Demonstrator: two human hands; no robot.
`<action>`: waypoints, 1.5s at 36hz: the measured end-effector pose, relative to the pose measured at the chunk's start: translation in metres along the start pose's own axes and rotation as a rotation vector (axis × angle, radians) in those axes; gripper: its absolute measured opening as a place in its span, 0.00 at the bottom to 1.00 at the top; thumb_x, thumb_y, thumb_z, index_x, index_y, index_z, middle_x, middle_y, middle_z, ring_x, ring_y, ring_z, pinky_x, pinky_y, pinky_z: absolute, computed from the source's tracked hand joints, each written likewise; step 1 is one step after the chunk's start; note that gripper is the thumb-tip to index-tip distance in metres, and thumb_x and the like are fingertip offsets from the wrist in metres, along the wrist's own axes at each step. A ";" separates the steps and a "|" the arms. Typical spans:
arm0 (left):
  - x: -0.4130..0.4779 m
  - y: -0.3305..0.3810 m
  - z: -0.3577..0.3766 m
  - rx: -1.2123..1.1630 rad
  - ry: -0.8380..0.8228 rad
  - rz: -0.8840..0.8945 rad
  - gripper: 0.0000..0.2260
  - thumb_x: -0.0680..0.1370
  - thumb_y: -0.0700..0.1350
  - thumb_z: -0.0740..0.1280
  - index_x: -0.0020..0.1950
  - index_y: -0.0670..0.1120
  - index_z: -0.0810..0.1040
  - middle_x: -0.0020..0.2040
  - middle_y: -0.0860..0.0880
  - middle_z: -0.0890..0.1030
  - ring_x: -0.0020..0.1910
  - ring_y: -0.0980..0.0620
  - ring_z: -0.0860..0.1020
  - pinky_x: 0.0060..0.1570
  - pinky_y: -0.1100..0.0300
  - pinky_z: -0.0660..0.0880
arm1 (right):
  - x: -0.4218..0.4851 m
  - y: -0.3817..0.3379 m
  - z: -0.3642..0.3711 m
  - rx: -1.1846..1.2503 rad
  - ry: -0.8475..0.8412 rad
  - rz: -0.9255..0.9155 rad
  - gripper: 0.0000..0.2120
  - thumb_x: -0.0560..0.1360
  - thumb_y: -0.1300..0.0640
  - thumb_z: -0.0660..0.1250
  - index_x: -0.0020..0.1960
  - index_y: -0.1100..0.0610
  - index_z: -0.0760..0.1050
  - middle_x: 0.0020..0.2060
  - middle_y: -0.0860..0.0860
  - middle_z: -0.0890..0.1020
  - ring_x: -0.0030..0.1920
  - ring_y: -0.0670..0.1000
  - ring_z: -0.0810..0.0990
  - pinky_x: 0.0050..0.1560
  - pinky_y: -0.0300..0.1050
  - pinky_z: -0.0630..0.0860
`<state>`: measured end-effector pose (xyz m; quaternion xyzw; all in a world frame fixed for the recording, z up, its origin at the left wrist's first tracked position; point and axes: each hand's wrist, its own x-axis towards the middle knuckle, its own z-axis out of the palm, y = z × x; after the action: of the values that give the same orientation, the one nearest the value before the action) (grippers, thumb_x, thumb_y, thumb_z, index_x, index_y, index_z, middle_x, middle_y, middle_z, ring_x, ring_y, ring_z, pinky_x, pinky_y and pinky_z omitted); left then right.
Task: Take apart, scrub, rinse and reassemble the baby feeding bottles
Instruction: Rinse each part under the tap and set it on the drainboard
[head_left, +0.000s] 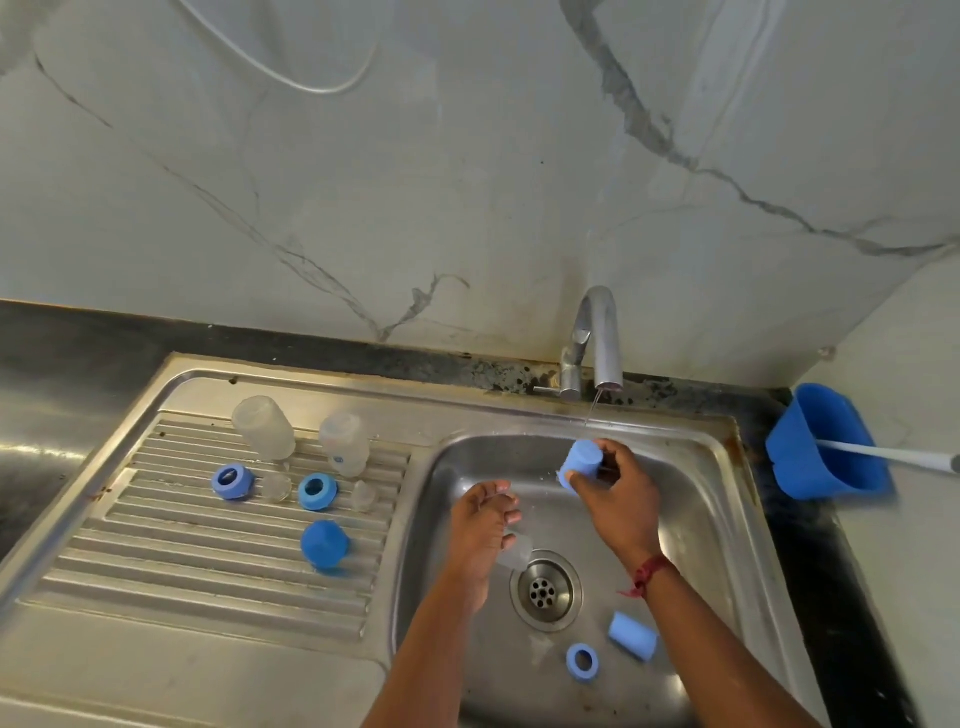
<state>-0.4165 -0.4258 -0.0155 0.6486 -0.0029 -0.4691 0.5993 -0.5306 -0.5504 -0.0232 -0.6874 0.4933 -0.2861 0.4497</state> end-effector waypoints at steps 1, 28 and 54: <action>-0.001 0.001 0.000 -0.013 0.003 0.001 0.08 0.79 0.39 0.65 0.57 0.45 0.78 0.48 0.48 0.83 0.46 0.52 0.80 0.46 0.56 0.73 | -0.003 0.001 -0.001 -0.009 -0.024 0.024 0.19 0.68 0.63 0.77 0.57 0.54 0.77 0.48 0.45 0.82 0.47 0.42 0.80 0.47 0.27 0.74; -0.109 0.008 -0.078 -0.057 0.053 0.155 0.07 0.78 0.42 0.67 0.56 0.48 0.80 0.51 0.47 0.85 0.47 0.52 0.83 0.47 0.56 0.75 | -0.120 -0.035 0.013 -0.004 -0.106 -0.015 0.17 0.68 0.62 0.77 0.54 0.51 0.77 0.48 0.49 0.83 0.43 0.44 0.82 0.38 0.26 0.71; -0.055 0.098 -0.303 -0.271 0.388 0.239 0.04 0.79 0.40 0.66 0.48 0.48 0.79 0.44 0.47 0.82 0.44 0.50 0.80 0.41 0.56 0.71 | -0.176 -0.138 0.236 -0.241 -0.479 -0.316 0.20 0.70 0.58 0.70 0.61 0.51 0.77 0.55 0.46 0.80 0.53 0.48 0.79 0.55 0.41 0.75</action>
<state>-0.2069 -0.1872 0.0464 0.6354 0.0983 -0.2578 0.7212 -0.3364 -0.2917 0.0078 -0.8517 0.2907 -0.1217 0.4186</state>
